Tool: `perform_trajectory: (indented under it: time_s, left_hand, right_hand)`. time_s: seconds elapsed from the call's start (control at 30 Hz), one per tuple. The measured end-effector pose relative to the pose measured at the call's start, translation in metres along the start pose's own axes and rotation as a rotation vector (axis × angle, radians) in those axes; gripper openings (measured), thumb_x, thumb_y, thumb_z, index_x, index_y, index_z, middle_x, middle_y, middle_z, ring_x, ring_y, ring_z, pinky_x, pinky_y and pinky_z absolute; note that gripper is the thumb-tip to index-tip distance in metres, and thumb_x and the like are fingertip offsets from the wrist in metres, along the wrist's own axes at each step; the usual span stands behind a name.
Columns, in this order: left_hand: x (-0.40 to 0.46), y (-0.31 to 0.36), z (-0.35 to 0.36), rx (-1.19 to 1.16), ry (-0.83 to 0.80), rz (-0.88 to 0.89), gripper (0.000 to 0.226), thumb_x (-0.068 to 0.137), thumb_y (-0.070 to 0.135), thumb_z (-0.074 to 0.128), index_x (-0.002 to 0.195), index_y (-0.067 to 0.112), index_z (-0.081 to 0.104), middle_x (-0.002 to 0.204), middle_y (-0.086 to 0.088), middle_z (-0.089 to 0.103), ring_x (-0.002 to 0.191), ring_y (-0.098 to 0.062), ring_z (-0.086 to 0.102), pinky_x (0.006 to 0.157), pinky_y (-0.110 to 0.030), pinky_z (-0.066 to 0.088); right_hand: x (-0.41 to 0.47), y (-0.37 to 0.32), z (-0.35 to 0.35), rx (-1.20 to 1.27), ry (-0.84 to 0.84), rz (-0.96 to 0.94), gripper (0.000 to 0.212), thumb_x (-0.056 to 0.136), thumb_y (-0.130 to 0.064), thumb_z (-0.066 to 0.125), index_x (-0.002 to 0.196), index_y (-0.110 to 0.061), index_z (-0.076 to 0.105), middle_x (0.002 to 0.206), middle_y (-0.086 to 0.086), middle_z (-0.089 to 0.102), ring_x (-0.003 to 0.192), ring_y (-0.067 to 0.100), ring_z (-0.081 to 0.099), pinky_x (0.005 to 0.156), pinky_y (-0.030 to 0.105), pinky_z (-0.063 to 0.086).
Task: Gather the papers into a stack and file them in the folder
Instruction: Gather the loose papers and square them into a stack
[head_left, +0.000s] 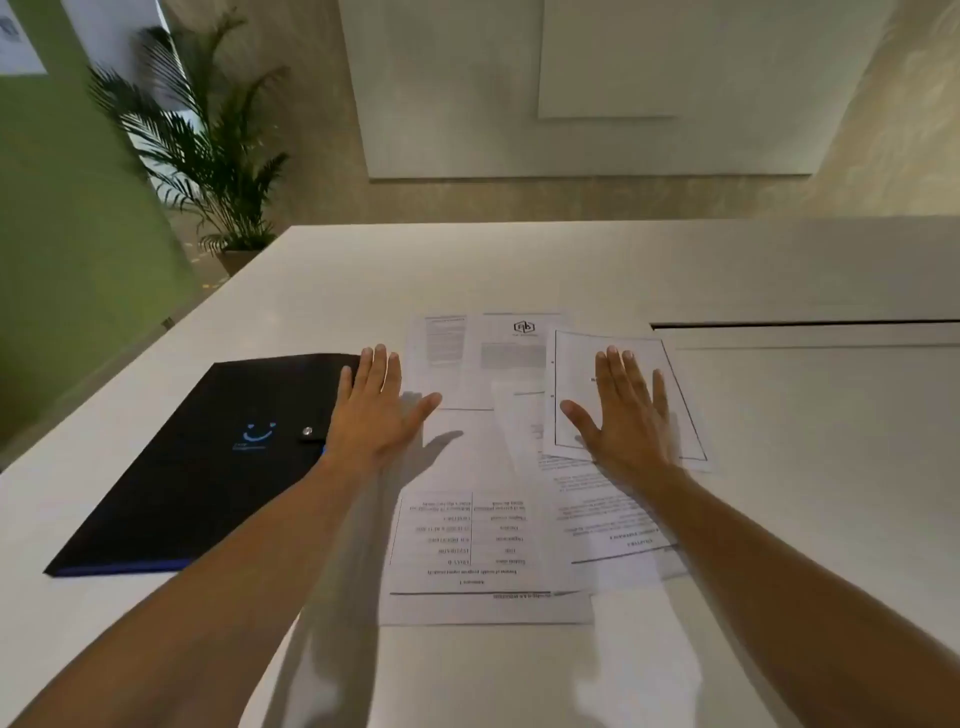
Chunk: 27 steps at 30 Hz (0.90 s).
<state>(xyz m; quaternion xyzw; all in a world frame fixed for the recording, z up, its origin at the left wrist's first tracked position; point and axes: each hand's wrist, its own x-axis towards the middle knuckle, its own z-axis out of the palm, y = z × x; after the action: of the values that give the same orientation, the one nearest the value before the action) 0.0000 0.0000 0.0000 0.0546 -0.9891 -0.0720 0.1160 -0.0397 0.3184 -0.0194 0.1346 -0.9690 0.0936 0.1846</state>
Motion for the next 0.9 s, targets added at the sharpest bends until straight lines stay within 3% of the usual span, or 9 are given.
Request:
perform_trajectory:
  time_s: [0.2, 0.3, 0.37, 0.43, 0.5, 0.53, 0.67, 0.8, 0.9]
  left_hand:
    - [-0.029, 0.005, 0.026, -0.079, -0.146, -0.051, 0.110, 0.077, 0.087, 0.007, 0.153, 0.008, 0.000, 0.163, -0.009, 0.003, 0.150, -0.024, -0.003, 0.120, -0.045, -0.003]
    - [-0.029, 0.005, 0.023, -0.101, -0.175, -0.072, 0.106, 0.080, 0.084, 0.016, 0.150, 0.005, 0.017, 0.158, -0.013, 0.023, 0.147, -0.029, 0.017, 0.119, -0.050, 0.011]
    - [-0.027, 0.006, 0.019, -0.088, -0.176, -0.076, 0.097, 0.081, 0.080, 0.024, 0.141, 0.004, 0.032, 0.147, -0.014, 0.040, 0.136, -0.031, 0.035, 0.114, -0.051, 0.026]
    - [-0.026, 0.009, 0.014, -0.088, -0.144, -0.092, 0.083, 0.079, 0.077, 0.033, 0.120, 0.006, 0.047, 0.124, -0.012, 0.056, 0.111, -0.028, 0.052, 0.097, -0.046, 0.043]
    - [-0.023, 0.017, 0.009, -0.073, -0.099, -0.124, 0.068, 0.077, 0.074, 0.042, 0.098, 0.010, 0.051, 0.105, -0.009, 0.063, 0.093, -0.024, 0.056, 0.083, -0.041, 0.048]
    - [-0.021, 0.021, 0.006, -0.074, -0.095, -0.159, 0.066, 0.077, 0.073, 0.047, 0.097, 0.010, 0.052, 0.104, -0.010, 0.063, 0.094, -0.025, 0.057, 0.081, -0.041, 0.048]
    - [-0.009, 0.034, 0.004, -0.138, -0.147, -0.331, 0.084, 0.074, 0.066, 0.065, 0.127, 0.003, 0.046, 0.127, -0.019, 0.052, 0.119, -0.035, 0.047, 0.090, -0.042, 0.043]
    - [-0.002, 0.039, 0.001, -0.232, -0.171, -0.429, 0.090, 0.069, 0.057, 0.076, 0.132, 0.003, 0.041, 0.134, -0.022, 0.045, 0.125, -0.036, 0.039, 0.094, -0.041, 0.039]
    - [0.000, 0.042, 0.000, -0.368, -0.186, -0.467, 0.089, 0.067, 0.045, 0.083, 0.133, 0.004, 0.040, 0.135, -0.022, 0.043, 0.124, -0.036, 0.041, 0.087, -0.040, 0.040]
  right_hand:
    - [-0.011, 0.003, 0.016, 0.047, -0.175, 0.021, 0.102, 0.084, -0.084, 0.001, 0.157, -0.013, 0.006, 0.166, 0.005, 0.005, 0.153, 0.020, 0.001, 0.123, 0.050, 0.004]
    - [-0.011, 0.004, 0.017, 0.097, -0.254, 0.028, 0.111, 0.077, -0.090, 0.000, 0.156, -0.014, 0.019, 0.165, 0.006, 0.017, 0.151, 0.022, 0.013, 0.122, 0.051, 0.008]
    - [-0.012, 0.003, 0.018, 0.078, -0.277, 0.013, 0.114, 0.075, -0.092, 0.001, 0.154, -0.014, 0.026, 0.163, 0.007, 0.024, 0.150, 0.023, 0.018, 0.120, 0.053, 0.009]
    - [-0.012, 0.002, 0.019, 0.059, -0.280, 0.000, 0.115, 0.073, -0.095, 0.004, 0.153, -0.015, 0.028, 0.163, 0.007, 0.025, 0.150, 0.024, 0.018, 0.119, 0.054, 0.009]
    - [-0.012, 0.002, 0.019, 0.055, -0.287, 0.006, 0.119, 0.070, -0.097, 0.006, 0.154, -0.016, 0.026, 0.163, 0.007, 0.023, 0.151, 0.024, 0.017, 0.120, 0.054, 0.008]
    - [-0.012, 0.001, 0.019, 0.053, -0.292, 0.009, 0.121, 0.068, -0.098, 0.007, 0.154, -0.016, 0.026, 0.163, 0.007, 0.023, 0.151, 0.024, 0.016, 0.120, 0.054, 0.008]
    - [-0.013, 0.000, 0.020, 0.054, -0.284, 0.014, 0.122, 0.067, -0.100, 0.012, 0.154, -0.016, 0.027, 0.163, 0.007, 0.024, 0.151, 0.024, 0.016, 0.120, 0.054, 0.008]
    - [-0.013, 0.000, 0.021, 0.047, -0.267, 0.011, 0.119, 0.068, -0.098, 0.013, 0.153, -0.016, 0.029, 0.162, 0.007, 0.026, 0.150, 0.024, 0.018, 0.120, 0.055, 0.010]
    - [-0.012, 0.000, 0.022, 0.040, -0.271, 0.008, 0.119, 0.068, -0.098, 0.013, 0.153, -0.016, 0.029, 0.162, 0.007, 0.026, 0.150, 0.025, 0.018, 0.120, 0.056, 0.010]
